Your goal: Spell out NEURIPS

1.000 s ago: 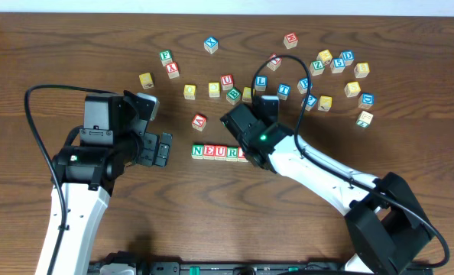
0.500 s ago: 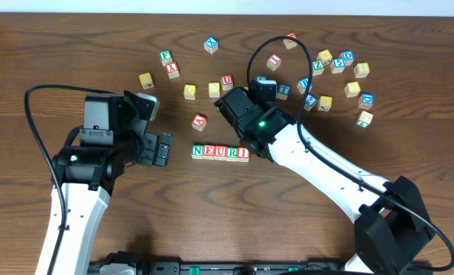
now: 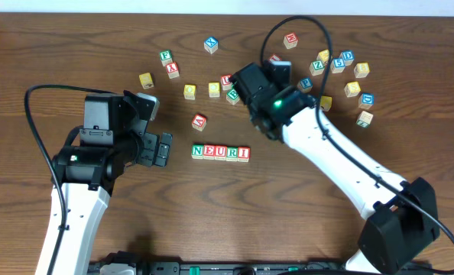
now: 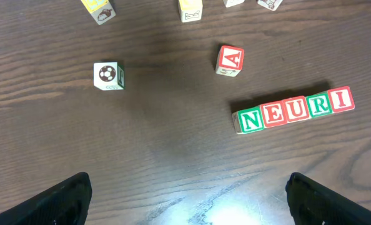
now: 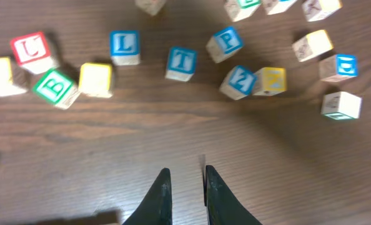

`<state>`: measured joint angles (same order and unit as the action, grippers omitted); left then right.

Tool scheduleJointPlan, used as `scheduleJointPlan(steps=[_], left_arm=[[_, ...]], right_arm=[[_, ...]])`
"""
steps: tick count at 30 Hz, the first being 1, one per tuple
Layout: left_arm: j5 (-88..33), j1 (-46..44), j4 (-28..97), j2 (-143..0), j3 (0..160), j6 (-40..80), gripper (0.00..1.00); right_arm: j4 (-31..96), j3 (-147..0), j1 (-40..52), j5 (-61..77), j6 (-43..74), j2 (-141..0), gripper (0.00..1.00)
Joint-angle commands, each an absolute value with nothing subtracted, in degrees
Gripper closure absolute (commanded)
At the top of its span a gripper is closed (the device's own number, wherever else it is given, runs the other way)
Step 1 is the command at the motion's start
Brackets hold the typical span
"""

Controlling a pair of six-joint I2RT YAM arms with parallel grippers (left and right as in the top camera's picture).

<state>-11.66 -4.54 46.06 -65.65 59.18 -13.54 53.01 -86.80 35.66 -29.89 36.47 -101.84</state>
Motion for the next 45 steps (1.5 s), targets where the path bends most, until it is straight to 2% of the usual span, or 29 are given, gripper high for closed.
scheduleJointPlan(steps=[1,4,8,10,11,20,26,30,35,45], left_arm=[[-11.11,-4.29,46.04,-65.58,60.71,-13.89,0.02],[-11.11,-4.29,46.04,-65.58,60.71,-13.89,0.02],[-11.11,-4.29,46.04,-65.58,60.71,-13.89,0.02],[-11.11,-4.29,46.04,-65.58,60.71,-13.89,0.02],[-11.11,-4.29,46.04,-65.58,60.71,-13.89,0.02],[-11.11,-4.29,46.04,-65.58,60.71,-13.89,0.02],[-11.11,-4.29,46.04,-65.58,60.71,-13.89,0.02],[-11.11,-4.29,46.04,-65.58,60.71,-13.89,0.02],[-11.11,-4.29,46.04,-65.58,60.71,-13.89,0.02],[-11.11,-4.29,46.04,-65.58,60.71,-13.89,0.02]], right_arm=[[54.52,-89.82,31.94,-27.68,35.66,-100.71,0.8],[55.11,-91.42,28.05,-21.82,33.95,-100.71,0.74],[55.27,-93.86,23.09,-13.85,28.38,-100.73,0.55],[56.01,-95.18,21.12,-11.51,26.11,-100.73,0.53],[57.82,-96.86,19.11,-10.04,24.36,-100.75,0.48],[66.76,-106.13,13.04,-5.96,17.76,-101.84,0.36],[73.41,-114.34,12.29,-3.66,13.41,-108.92,0.24],[78.72,-122.87,12.29,-3.7,11.77,-117.49,0.27],[82.04,-131.04,11.73,-3.66,9.34,-126.43,0.23],[80.34,-132.44,7.55,-4.54,1.37,-135.02,0.22]])
